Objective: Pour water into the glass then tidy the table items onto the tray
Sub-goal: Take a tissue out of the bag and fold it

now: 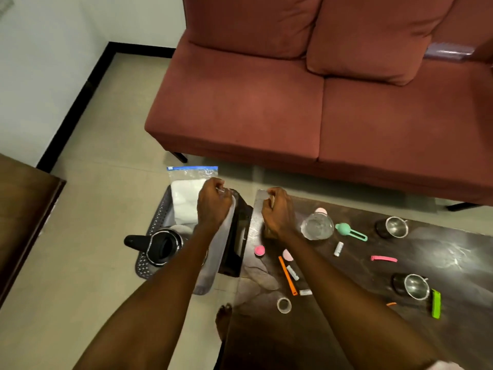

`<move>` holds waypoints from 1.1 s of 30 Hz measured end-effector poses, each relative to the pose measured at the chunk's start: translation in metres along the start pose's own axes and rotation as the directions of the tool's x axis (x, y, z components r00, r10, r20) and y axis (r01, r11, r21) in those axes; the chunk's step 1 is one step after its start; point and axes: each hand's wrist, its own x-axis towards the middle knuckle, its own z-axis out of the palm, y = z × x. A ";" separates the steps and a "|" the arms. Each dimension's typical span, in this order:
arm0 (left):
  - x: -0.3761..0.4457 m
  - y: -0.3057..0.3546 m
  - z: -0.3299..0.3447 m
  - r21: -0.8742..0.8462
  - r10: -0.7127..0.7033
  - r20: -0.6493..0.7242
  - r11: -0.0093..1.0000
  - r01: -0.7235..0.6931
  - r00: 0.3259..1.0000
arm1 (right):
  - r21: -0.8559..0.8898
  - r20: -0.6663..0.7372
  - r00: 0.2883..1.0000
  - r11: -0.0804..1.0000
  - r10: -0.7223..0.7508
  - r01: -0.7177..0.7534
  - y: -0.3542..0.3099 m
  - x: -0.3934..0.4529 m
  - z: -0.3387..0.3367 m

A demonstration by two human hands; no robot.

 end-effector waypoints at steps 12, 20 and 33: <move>0.131 -0.101 -0.068 0.029 -0.361 0.021 0.933 0.360 0.932 | 0.065 0.264 0.953 0.984 0.146 -0.168 -0.045 0.072 0.129; 0.179 -0.132 -0.066 -0.311 -0.493 0.233 0.779 0.544 0.838 | 0.239 0.386 0.884 0.897 0.265 -0.373 -0.042 0.110 0.180; 0.135 -0.098 -0.108 -0.554 -0.350 0.000 0.780 0.291 0.937 | 0.454 0.153 0.984 0.878 0.091 -0.152 -0.080 0.071 0.136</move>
